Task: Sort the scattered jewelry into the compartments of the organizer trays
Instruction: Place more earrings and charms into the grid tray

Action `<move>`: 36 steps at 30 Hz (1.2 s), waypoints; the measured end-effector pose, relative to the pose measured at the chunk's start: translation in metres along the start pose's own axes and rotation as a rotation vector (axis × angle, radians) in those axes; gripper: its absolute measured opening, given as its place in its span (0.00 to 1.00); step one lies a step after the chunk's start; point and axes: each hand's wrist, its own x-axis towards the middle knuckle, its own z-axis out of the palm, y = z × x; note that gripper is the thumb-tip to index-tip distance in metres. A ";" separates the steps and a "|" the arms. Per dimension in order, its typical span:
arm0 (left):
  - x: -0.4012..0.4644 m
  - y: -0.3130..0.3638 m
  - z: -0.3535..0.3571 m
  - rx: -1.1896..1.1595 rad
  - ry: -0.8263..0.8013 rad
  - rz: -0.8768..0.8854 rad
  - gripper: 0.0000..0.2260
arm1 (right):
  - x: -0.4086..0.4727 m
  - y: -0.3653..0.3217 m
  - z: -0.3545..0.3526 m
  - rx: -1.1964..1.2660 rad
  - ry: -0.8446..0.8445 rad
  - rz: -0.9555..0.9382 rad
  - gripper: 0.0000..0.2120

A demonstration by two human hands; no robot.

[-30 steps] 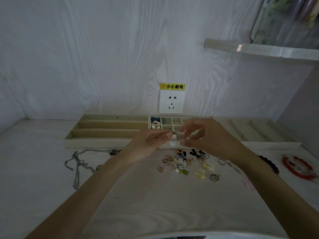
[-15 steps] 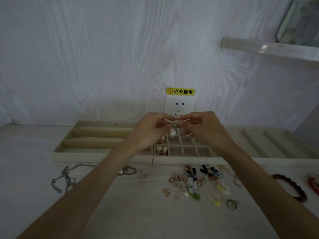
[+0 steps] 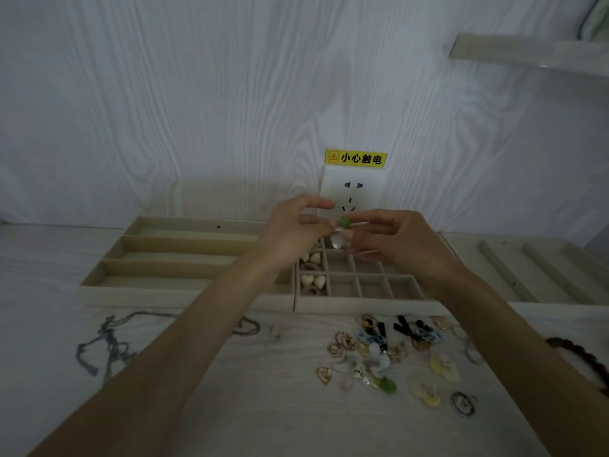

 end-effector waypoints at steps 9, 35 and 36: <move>-0.004 0.006 -0.006 -0.012 -0.045 -0.034 0.10 | 0.002 -0.003 0.003 0.042 0.099 0.012 0.13; -0.003 -0.008 -0.012 0.621 -0.207 0.221 0.13 | 0.006 0.014 -0.005 -0.439 -0.024 -0.120 0.06; -0.004 -0.006 -0.014 0.628 -0.190 0.228 0.13 | 0.005 0.014 -0.006 -0.433 -0.041 -0.115 0.07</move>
